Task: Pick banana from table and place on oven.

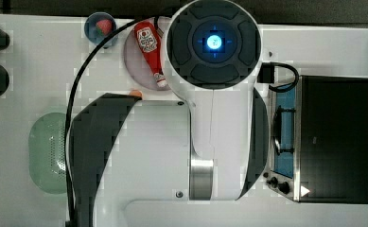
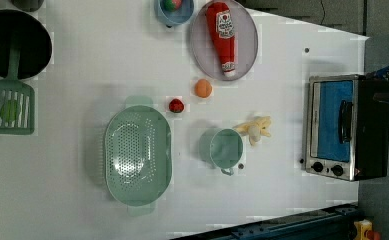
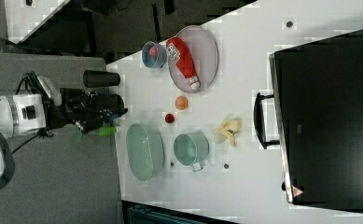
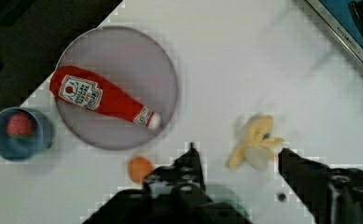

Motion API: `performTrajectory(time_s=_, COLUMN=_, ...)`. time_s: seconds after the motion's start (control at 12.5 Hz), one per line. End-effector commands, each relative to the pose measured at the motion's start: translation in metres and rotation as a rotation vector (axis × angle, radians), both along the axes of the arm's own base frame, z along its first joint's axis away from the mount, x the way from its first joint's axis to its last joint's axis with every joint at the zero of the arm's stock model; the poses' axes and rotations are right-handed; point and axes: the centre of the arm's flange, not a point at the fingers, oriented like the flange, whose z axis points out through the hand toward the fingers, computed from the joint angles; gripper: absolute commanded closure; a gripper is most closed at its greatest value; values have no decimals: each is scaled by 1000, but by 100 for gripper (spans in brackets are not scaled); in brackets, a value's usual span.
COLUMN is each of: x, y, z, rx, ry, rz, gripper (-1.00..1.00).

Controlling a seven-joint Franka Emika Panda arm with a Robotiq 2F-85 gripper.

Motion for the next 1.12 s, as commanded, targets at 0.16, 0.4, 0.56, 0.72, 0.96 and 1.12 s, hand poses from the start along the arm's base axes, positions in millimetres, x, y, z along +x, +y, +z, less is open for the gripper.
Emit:
performTrajectory(time_s=0.16, x=-163, y=-32, z=48, rx=12, ry=43, rz=-130, gripper=-81)
performTrajectory(time_s=0.4, x=-161, y=-31, z=42, rx=12, ry=54, rz=-129, gripper=-100)
performTrajectory(time_s=0.56, x=-149, y=-30, z=26, rx=10, ry=86, rz=-125, gripper=-100)
performTrajectory(time_s=0.72, x=-127, y=-30, z=-6, rx=7, ry=120, rz=-124, gripper=-100)
performTrajectory(time_s=0.96, x=-83, y=-31, z=-68, rx=1, ry=144, rz=-121, gripper=-100)
performTrajectory(time_s=1.12, x=-59, y=-32, z=-115, rx=-2, ry=172, rz=-118, gripper=-100)
